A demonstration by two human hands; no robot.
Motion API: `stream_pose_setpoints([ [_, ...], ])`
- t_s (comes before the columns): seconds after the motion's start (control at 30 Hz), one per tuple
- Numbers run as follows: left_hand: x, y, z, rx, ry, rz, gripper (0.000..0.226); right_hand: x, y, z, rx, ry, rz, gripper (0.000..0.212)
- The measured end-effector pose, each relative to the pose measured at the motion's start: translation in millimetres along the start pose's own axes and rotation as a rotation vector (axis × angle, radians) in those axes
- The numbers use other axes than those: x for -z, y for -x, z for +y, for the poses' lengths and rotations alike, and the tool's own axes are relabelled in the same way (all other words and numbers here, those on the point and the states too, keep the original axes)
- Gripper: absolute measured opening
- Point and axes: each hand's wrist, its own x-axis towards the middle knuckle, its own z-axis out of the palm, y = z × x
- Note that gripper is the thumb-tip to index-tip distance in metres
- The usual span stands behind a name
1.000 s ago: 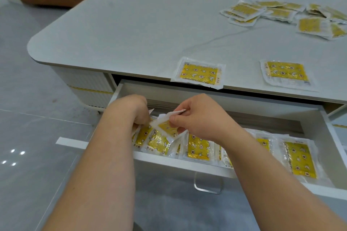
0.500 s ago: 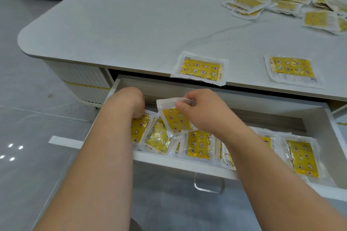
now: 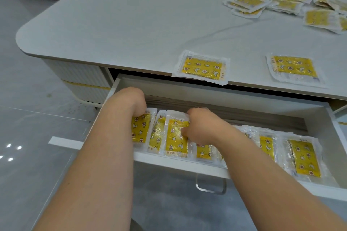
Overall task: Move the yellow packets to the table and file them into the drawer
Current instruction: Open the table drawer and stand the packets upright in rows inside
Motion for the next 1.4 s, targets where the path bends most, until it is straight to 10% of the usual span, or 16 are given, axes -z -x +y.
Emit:
stream_pose_setpoints([
  [0.13,12,25,9,-0.002,0.063,-0.028,0.028,7,11,2,-0.008,0.0,0.013,0.061],
  [0.3,57,80,25,-0.09,0.13,-0.022,0.035,44,42,16,0.045,-0.031,0.201,0.039],
  [0.5,68,105,91,-0.477,0.479,0.437,0.01,89,71,55,-0.075,-0.162,0.568,0.037],
  [0.67,43,75,121,-0.315,0.257,0.864,0.04,82,50,108,-0.301,-0.114,1.105,0.044],
  [0.83,30,56,125,-0.046,0.325,0.683,0.079,81,40,157,-0.548,-0.104,0.787,0.064],
  [1.23,44,75,148,-0.337,0.47,0.621,0.048,88,45,132,-0.178,-0.235,0.823,0.026],
  [1.4,46,79,149,-0.424,0.496,0.561,0.041,90,48,138,-0.121,-0.283,0.749,0.054],
])
